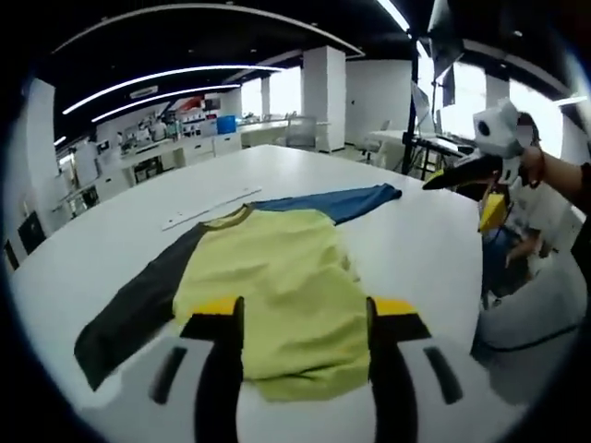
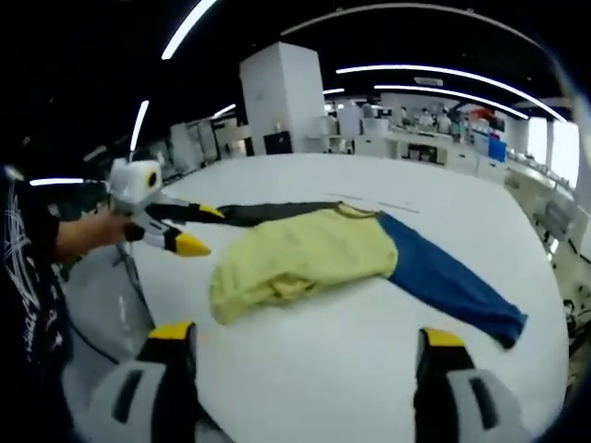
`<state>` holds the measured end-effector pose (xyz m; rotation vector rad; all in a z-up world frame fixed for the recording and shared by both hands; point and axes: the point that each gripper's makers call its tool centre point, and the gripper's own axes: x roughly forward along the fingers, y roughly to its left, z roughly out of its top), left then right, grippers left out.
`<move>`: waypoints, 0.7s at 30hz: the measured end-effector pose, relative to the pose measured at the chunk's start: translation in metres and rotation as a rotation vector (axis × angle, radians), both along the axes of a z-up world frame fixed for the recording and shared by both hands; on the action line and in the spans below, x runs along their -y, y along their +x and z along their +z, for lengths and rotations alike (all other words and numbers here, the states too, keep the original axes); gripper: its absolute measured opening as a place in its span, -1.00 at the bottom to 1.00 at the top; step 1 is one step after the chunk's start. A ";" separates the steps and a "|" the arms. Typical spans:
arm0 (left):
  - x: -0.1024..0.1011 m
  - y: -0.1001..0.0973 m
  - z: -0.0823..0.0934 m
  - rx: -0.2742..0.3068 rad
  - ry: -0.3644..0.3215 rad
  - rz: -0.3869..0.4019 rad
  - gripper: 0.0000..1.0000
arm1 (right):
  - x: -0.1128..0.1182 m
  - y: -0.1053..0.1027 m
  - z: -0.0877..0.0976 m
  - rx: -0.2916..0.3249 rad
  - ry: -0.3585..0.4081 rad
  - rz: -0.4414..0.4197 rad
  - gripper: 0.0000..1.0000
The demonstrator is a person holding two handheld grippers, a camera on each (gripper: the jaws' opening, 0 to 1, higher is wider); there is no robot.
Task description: Fold the garment on the visible template until the final outline fits inside the template.
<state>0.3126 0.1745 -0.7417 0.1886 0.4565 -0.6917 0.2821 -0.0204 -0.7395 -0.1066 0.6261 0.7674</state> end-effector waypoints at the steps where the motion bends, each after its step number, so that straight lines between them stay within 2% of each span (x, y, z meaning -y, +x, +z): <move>1: 0.007 0.000 0.000 0.005 -0.005 -0.007 -0.02 | -0.001 -0.001 0.000 0.003 -0.002 0.006 1.00; 5: 0.032 -0.004 -0.002 -0.019 -0.033 -0.052 -0.12 | -0.005 -0.008 0.000 0.015 -0.014 0.029 1.00; 8: 0.049 -0.006 -0.005 -0.019 -0.027 -0.082 -0.18 | -0.006 -0.010 -0.001 0.018 -0.020 0.037 1.00; 13: 0.068 -0.008 -0.016 -0.021 -0.009 -0.118 -0.22 | -0.012 -0.014 0.001 0.036 -0.020 0.050 1.00; 17: 0.080 -0.011 -0.031 -0.040 0.021 -0.146 -0.26 | -0.015 -0.017 -0.001 0.028 -0.023 0.058 1.00; 21: 0.093 -0.010 -0.038 -0.067 0.006 -0.172 -0.30 | -0.014 -0.017 -0.004 0.021 -0.033 0.057 1.00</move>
